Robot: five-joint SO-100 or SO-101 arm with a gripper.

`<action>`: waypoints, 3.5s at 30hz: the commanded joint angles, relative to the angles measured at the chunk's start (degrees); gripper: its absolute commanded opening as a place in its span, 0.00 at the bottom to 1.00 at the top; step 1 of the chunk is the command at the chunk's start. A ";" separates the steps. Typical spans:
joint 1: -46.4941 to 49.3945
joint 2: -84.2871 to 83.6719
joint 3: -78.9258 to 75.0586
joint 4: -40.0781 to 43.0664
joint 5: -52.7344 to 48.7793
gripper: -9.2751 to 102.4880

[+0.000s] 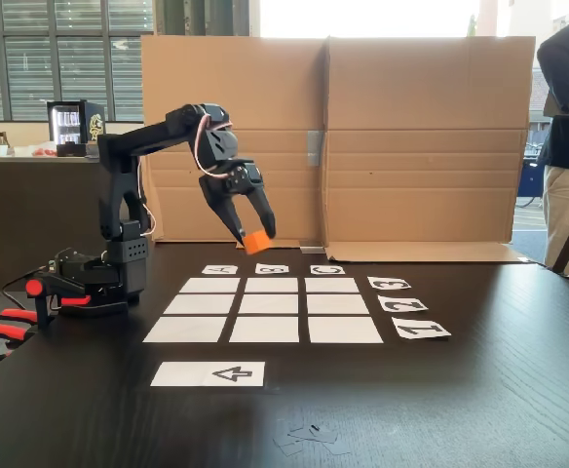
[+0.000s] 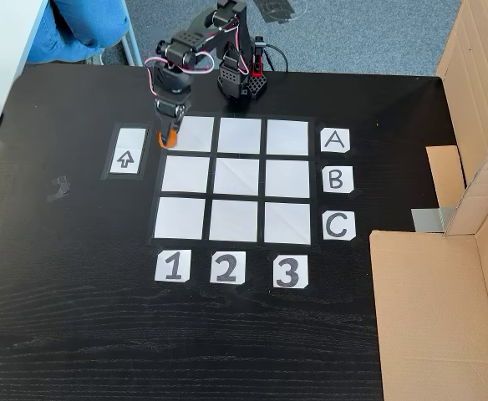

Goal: Pick up the round, orange token and place it in the grid on square B1.

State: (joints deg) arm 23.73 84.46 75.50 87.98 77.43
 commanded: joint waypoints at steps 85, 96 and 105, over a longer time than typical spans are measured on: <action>53.70 73.30 57.57 -42.28 13.18 0.08; 67.94 96.77 80.07 -32.52 10.63 0.08; 71.19 106.17 93.43 -31.20 8.53 0.08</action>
State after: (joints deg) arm 94.13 188.79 167.08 56.25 86.57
